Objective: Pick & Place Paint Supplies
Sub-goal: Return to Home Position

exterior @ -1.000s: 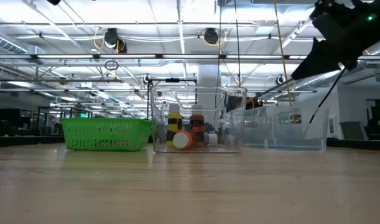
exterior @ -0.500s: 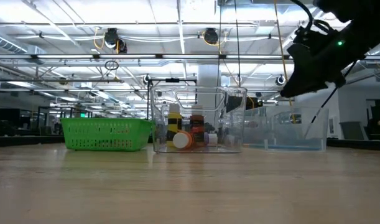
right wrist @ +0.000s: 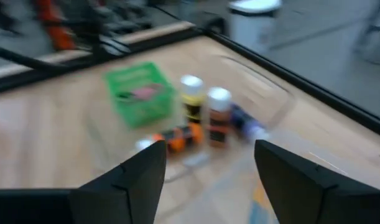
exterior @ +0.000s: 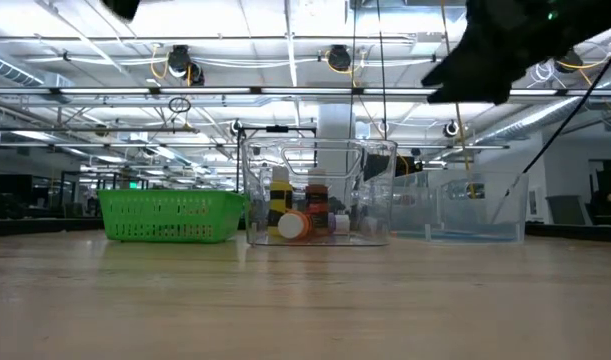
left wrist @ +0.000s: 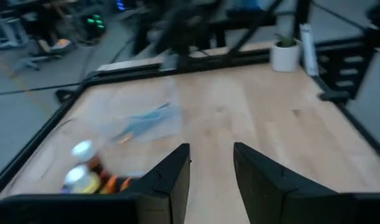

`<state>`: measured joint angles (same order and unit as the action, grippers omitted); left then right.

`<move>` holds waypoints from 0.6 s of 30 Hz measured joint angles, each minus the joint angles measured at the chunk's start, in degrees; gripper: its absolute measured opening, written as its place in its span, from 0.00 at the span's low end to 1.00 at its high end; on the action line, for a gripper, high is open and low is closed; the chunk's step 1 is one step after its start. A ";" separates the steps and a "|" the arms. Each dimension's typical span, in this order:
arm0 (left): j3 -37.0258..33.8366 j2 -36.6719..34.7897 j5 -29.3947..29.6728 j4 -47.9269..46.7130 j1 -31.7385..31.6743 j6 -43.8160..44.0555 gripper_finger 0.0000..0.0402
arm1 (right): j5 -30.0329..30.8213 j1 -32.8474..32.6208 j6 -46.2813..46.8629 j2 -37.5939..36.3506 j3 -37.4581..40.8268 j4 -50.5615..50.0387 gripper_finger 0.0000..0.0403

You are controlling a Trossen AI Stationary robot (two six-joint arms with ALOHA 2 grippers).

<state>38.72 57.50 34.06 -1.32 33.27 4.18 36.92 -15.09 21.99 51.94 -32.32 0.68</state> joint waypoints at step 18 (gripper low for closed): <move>-31.32 -43.24 -7.13 6.93 -15.93 1.07 0.33 | -10.12 1.49 -14.99 -22.17 0.00 -11.28 0.59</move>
<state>7.40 14.26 26.93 5.61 17.34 5.26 26.80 -13.60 7.00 29.77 -32.32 -10.61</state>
